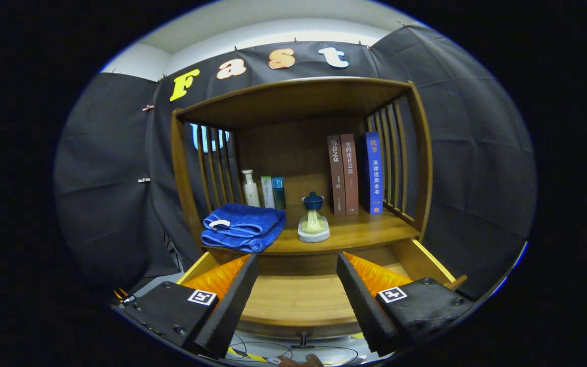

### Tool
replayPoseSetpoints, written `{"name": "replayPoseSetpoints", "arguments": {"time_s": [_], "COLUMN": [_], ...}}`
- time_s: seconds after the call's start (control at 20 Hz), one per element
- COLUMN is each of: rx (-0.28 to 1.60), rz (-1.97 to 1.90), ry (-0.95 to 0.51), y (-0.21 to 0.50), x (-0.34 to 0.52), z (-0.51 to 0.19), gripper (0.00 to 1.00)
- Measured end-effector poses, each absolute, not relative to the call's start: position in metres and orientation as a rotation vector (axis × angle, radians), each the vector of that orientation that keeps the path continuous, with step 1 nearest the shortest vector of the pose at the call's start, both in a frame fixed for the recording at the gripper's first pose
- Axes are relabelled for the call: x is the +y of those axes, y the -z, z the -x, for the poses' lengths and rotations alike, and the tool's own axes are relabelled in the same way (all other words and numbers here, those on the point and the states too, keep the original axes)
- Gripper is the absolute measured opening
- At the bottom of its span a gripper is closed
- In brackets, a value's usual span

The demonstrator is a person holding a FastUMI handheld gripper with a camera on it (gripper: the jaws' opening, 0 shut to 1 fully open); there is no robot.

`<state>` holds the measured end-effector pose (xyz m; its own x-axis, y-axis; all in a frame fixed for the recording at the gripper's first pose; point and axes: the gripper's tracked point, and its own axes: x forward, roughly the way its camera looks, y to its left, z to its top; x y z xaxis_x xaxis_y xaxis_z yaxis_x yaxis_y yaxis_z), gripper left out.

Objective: Pull open the drawer, take out the items inside it, and place them on the countertop above the cabinet.

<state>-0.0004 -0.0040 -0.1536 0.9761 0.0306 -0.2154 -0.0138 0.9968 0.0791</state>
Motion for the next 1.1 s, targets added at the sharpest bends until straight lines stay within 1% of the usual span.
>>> {"name": "replayPoseSetpoints", "arguments": {"time_s": [0.1,0.25,0.4,0.6,1.1], "rx": [0.201,0.209,0.246,0.297,0.340], "rz": [-0.048,-0.026,-0.036,-0.072,-0.070], "ry": [-0.009,0.012,0.026,0.053,0.058], "y": [0.177,0.217,0.258,0.288,0.306], "x": [-0.005,-0.005,-0.005,-0.010,-0.010], "z": [0.027,0.048,0.051,0.044,0.032], "gripper": [0.99,0.99,0.99,0.99,0.99]}}
